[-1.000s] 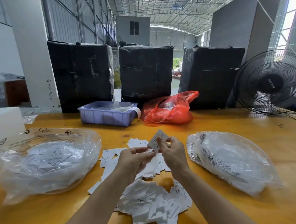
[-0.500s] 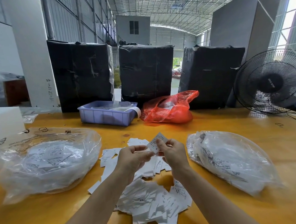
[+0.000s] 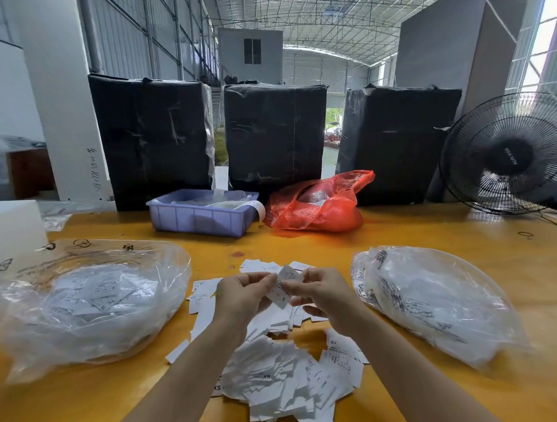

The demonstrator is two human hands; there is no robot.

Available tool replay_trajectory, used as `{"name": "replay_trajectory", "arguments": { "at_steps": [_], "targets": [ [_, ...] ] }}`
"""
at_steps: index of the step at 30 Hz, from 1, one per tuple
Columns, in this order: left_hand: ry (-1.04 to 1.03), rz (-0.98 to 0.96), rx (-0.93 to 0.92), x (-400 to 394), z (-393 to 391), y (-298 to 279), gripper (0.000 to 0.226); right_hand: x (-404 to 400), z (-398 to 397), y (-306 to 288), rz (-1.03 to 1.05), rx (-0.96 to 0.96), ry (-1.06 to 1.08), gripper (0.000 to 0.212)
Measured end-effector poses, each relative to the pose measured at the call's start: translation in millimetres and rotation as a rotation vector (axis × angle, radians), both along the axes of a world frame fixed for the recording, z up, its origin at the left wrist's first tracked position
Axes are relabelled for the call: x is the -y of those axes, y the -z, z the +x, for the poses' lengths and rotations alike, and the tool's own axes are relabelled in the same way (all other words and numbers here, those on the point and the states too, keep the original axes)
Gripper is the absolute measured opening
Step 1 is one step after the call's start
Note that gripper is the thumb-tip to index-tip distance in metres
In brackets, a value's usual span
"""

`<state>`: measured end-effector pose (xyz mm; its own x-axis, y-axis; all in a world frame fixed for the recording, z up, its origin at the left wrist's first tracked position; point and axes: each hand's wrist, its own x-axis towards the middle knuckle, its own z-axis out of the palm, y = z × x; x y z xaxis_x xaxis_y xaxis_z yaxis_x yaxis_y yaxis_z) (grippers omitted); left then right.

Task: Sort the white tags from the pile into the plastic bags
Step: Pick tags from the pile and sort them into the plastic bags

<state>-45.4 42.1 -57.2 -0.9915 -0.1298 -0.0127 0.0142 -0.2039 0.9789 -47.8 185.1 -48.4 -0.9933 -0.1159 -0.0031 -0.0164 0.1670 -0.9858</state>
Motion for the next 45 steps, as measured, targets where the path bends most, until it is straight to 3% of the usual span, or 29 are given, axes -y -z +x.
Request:
{"name": "replay_trajectory", "arguments": {
  "at_steps": [5, 8, 15, 22, 26, 29, 33, 38, 45],
  "targets": [
    [-0.029, 0.064, 0.038, -2, -1, 1, 0.005, 1, 0, 3, -0.057, -0.163, 0.033, 0.028],
    [-0.080, 0.143, 0.066, -1, -2, 1, 0.005, 5, -1, 3, 0.023, -0.284, 0.044, 0.021],
    [-0.175, 0.107, 0.076, 1, -3, 3, 0.011, 10, 1, 8, 0.070, -0.444, -0.076, 0.010],
    [-0.077, 0.236, 0.134, -2, 4, -1, 0.012, 16, 0, 15, 0.061, -0.395, -0.056, 0.020],
    [0.002, 0.255, 0.141, -3, 6, -4, 0.017, 12, 0, 11, -0.116, -0.257, -0.030, 0.003],
    [0.037, 0.189, 0.204, -3, 9, -7, 0.014, 6, -1, 7, -0.186, -0.173, 0.010, 0.006],
    [0.090, 0.092, 0.224, 5, 7, -9, 0.029, 2, -3, 1, -0.303, -0.068, 0.056, 0.012],
    [0.220, 0.010, 0.196, 13, 7, -10, 0.006, 1, -6, -1, -0.481, 0.101, 0.099, 0.016],
    [0.264, -0.171, 0.142, 16, 5, -18, 0.013, 1, -3, -13, -0.461, 0.035, 0.110, 0.013]
  ]
}}
